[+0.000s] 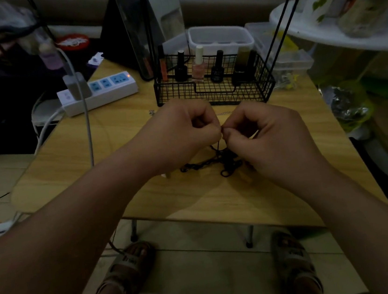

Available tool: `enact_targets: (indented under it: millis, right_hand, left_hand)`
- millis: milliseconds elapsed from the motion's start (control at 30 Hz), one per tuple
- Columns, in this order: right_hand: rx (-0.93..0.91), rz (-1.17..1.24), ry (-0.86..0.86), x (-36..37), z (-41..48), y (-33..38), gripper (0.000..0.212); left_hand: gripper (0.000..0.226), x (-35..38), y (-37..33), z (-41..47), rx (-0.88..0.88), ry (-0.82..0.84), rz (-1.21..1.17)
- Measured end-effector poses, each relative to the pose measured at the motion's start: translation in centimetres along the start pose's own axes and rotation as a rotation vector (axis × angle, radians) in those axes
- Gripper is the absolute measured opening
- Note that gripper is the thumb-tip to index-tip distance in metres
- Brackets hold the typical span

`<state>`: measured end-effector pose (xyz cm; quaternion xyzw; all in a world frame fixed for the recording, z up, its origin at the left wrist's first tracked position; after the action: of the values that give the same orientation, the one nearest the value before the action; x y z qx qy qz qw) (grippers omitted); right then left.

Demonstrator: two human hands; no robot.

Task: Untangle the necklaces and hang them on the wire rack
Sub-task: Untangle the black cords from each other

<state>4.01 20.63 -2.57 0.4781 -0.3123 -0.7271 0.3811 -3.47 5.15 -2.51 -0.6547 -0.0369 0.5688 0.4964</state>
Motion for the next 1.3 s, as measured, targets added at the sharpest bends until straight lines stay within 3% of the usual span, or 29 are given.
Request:
enact_targets:
  millis: [333,467,633,933,1133,1300]
  right_hand:
    - [0.148,0.312,-0.134,-0.9,0.3,-0.8,0.009]
    - [0.125,0.202,-0.094,-1.2,0.3,-0.8,0.005]
    - [-0.061,-0.068,-0.034,-0.7,0.1,0.3,0.005]
    - [-0.228,-0.461,0.057,-0.2,0.0,1.0,0.007]
    - [-0.231,-0.536,0.080,0.1,0.3,1.1,0.010]
    - [-0.149,-0.325,0.029,0.1,0.4,0.3,0.004]
  left_hand:
    - [0.010,-0.4,0.7,0.3,-0.097,-0.041,-0.246]
    - [0.006,-0.5,0.8,0.3,-0.073,-0.026,-0.186]
    - [0.004,-0.1,0.2,0.1,-0.037,-0.028,-0.074]
    - [0.008,0.5,0.3,0.1,-0.022,0.004,0.001]
    - [0.005,0.3,0.2,0.1,-0.041,0.008,-0.004]
    - [0.007,0.0,0.4,0.3,-0.046,0.000,-0.077]
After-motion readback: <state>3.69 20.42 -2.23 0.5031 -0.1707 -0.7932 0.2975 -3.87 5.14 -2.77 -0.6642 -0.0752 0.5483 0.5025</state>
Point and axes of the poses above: each hand's wrist, its own z-axis towards the middle knuckle, its own x-axis out of the palm, y = z × x, the point moved 4 cm from there along z, towards the middle knuckle, and after that the axes turned 11 degrees about z, right-handed, at the moved point
